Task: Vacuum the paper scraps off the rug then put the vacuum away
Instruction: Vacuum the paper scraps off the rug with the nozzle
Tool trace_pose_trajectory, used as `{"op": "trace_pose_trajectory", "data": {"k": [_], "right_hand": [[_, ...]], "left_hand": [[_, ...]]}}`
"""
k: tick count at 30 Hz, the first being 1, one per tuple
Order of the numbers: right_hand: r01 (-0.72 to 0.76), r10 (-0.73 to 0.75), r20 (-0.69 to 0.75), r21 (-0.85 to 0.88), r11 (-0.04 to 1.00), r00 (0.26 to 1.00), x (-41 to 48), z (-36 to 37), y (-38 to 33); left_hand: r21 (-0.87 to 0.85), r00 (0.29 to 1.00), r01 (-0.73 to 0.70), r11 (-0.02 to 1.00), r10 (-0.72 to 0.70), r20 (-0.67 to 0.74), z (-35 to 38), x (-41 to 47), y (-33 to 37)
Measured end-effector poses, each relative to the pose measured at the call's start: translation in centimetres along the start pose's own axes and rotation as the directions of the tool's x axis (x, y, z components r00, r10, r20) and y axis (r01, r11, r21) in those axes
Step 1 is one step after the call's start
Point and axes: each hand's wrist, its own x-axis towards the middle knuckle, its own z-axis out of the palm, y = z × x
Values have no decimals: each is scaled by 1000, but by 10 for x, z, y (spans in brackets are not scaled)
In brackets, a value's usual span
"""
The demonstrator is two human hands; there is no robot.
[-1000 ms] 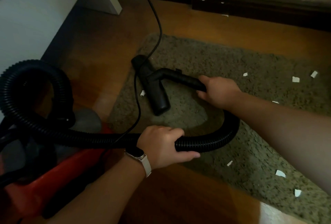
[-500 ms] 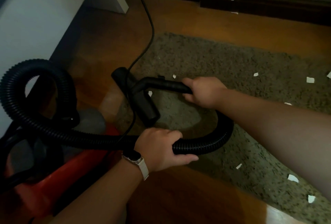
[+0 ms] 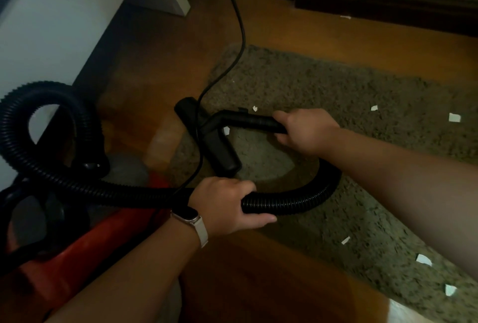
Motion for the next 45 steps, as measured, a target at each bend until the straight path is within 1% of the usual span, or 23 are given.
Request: {"op": "trace_pose_trajectory", "data": {"k": [2,5,9,14,21,25,28,36,39,45], "right_hand": [[-25,25,15,23,999,1000,-5,-5,8],[-67,65,42,47,997,997,-15,-13,19],[-117,114,51,56,992,992,-27,-19,26],[-134,134,10,72,988,991,-40,-27,29],[-226,220,60,114,967,974,-56,-33,34],[-239,231,74,138,961,970,-54,-30,32],[-246,237,78,149,958,968,-47,-28,30],[-282,266,106,186,941,958,-32,-9,24],[-297,277,119,208,932,953,-29,-2,22],[-257,231,131,233,938,964,-20,3,19]], "left_hand": [[-3,999,27,1000,-27,41,-5,4,4],[35,991,78,996,-82,104,-12,11,13],[76,989,102,992,-109,96,-17,14,24],[92,984,118,989,-129,120,-19,15,33],[84,983,105,991,-116,143,-19,12,43],[79,986,93,993,-103,132,-20,12,41],[87,981,108,990,-121,153,-19,9,39],[113,981,130,985,-144,133,-13,3,22],[122,974,152,981,-170,150,-14,-1,14],[117,983,130,985,-143,113,-15,-4,10]]}}
